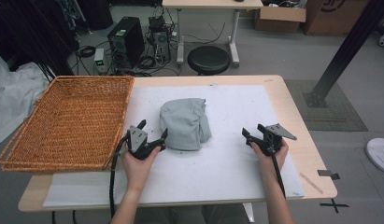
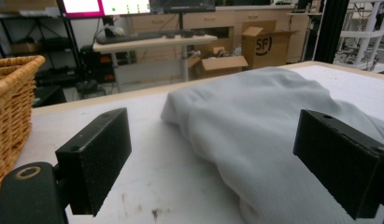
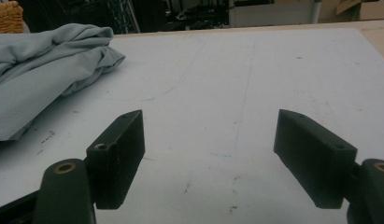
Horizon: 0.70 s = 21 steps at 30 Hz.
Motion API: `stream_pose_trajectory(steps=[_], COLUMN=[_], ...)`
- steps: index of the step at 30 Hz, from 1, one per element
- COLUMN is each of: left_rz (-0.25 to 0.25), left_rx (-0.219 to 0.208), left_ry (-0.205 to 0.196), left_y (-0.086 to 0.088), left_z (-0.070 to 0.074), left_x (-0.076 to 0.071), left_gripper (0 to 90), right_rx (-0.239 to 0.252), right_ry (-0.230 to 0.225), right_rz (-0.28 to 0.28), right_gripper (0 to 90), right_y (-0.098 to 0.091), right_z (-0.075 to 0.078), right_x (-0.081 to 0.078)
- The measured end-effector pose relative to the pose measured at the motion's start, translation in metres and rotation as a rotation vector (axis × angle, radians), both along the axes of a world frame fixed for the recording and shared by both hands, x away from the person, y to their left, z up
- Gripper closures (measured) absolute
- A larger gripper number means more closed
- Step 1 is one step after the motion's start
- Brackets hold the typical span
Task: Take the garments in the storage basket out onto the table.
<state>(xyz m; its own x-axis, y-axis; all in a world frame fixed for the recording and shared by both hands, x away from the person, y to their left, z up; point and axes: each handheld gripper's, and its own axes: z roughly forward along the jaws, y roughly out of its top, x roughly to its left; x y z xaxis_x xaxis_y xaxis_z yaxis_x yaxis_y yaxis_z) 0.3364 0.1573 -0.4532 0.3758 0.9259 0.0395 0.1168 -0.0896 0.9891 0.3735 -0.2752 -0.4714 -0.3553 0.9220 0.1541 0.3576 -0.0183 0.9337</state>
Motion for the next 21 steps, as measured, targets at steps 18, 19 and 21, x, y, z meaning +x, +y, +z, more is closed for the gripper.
stream_pose_trajectory(steps=[18, 19, 21], left_rz=[0.049, 0.051, 0.053], left_rx=[0.010, 0.017, 0.018], left_ry=[-0.038, -0.042, -0.044], left_y=[-0.012, -0.012, -0.013], left_z=[-0.013, -0.013, -0.013], left_x=[-0.004, -0.004, -0.005], left_gripper=[9.5, 9.5, 9.5], right_rx=[-0.002, -0.002, -0.007], right_ry=[0.002, 0.002, 0.002], right_rz=[-0.005, -0.004, 0.000], right_gripper=[24.8, 24.8, 24.9], right_y=[0.000, 0.000, 0.001], right_z=[0.000, 0.000, 0.000], right_x=[0.000, 0.000, 0.000])
